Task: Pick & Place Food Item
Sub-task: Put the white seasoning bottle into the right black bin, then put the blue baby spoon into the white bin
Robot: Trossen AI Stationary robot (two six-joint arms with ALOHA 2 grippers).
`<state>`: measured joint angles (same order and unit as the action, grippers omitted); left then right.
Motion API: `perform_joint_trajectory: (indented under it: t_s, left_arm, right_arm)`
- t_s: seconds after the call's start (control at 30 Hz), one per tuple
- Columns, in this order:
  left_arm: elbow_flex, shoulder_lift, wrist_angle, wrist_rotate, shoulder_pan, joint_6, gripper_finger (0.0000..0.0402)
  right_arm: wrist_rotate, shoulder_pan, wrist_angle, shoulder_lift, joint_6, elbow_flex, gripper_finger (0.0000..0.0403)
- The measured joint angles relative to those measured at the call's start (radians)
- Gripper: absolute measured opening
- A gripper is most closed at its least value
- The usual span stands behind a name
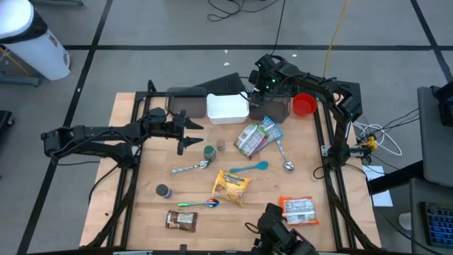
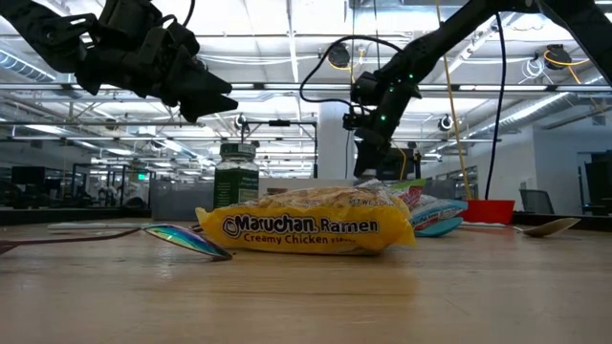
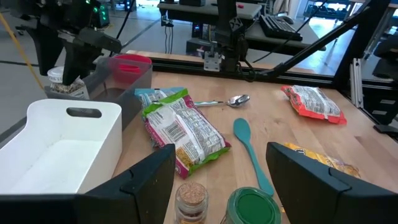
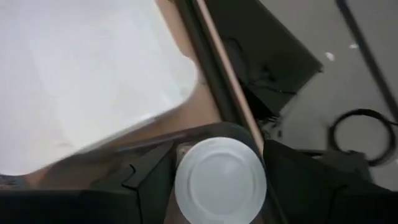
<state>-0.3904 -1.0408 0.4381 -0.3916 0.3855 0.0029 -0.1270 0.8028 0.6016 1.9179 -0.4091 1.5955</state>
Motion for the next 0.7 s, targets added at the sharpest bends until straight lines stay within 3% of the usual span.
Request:
perform_joint_trajectory:
  t_s: [0.17,0.7]
  left_arm:
    - [0.0,0.0,0.0,0.0,0.0,0.0,0.0257]
    - [0.0,0.0,0.006,0.0,0.0,-0.006,0.0257]
  right_arm:
    - [0.076,0.0,0.006,-0.001,-0.003,0.0,0.0246]
    - [0.073,-0.032,0.015,-0.024,0.001,0.0,0.0245]
